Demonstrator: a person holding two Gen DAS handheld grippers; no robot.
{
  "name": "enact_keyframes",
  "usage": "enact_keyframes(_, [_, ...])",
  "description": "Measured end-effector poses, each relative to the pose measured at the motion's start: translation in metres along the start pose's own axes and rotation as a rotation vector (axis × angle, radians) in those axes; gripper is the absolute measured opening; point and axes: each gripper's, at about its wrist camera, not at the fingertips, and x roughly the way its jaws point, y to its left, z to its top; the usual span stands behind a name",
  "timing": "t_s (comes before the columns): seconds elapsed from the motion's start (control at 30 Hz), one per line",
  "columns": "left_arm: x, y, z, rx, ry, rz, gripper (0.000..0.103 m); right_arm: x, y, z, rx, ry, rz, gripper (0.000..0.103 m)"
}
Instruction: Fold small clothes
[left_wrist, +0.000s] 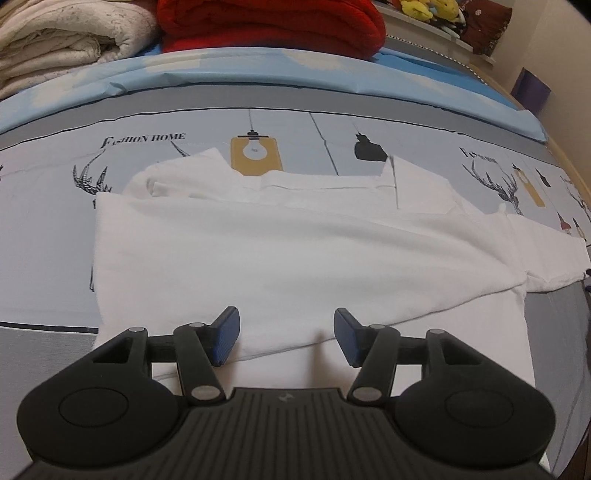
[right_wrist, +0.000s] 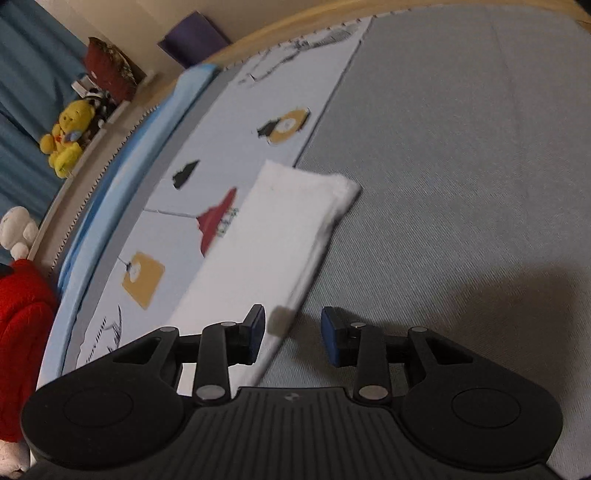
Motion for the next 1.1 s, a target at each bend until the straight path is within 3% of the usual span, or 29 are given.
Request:
enact_keyframes(0.4, [-0.002, 0.006, -0.001, -0.005, -0.007, -0.008, 0.062, 0.014, 0.013, -0.004, -0.074, -0.096, -0.027, 0.034])
enact_keyframes(0.47, [-0.004, 0.008, -0.001, -0.005, -0.008, -0.010, 0.062, 0.017, 0.014, -0.004, -0.080, -0.115, -0.027, 0.027])
enact_keyframes(0.5, [-0.005, 0.009, -0.002, -0.005, -0.009, -0.011, 0.062, 0.017, 0.014, -0.004, -0.081, -0.123, -0.034, 0.012])
enact_keyframes(0.53, [-0.006, 0.009, -0.002, -0.005, -0.010, -0.012, 0.062, 0.019, 0.014, -0.005, -0.076, -0.128, -0.041, 0.004])
enact_keyframes(0.63, [-0.010, 0.014, -0.001, -0.012, -0.018, -0.015, 0.062, 0.011, 0.023, -0.008, -0.075, -0.175, -0.059, 0.004])
enact_keyframes(0.73, [-0.016, 0.023, 0.003, -0.038, -0.031, -0.016, 0.062, -0.013, 0.066, -0.016, -0.199, -0.260, -0.052, 0.003])
enact_keyframes(0.83, [-0.023, 0.037, 0.008, -0.083, -0.052, -0.015, 0.062, -0.055, 0.134, -0.042, -0.375, -0.319, 0.025, 0.003])
enact_keyframes(0.93, [-0.032, 0.057, 0.013, -0.142, -0.071, -0.004, 0.062, -0.107, 0.208, -0.097, -0.562, -0.326, 0.201, 0.003])
enact_keyframes(1.1, [-0.048, 0.097, 0.017, -0.267, -0.107, 0.013, 0.061, -0.180, 0.298, -0.235, -0.812, -0.161, 0.578, 0.003])
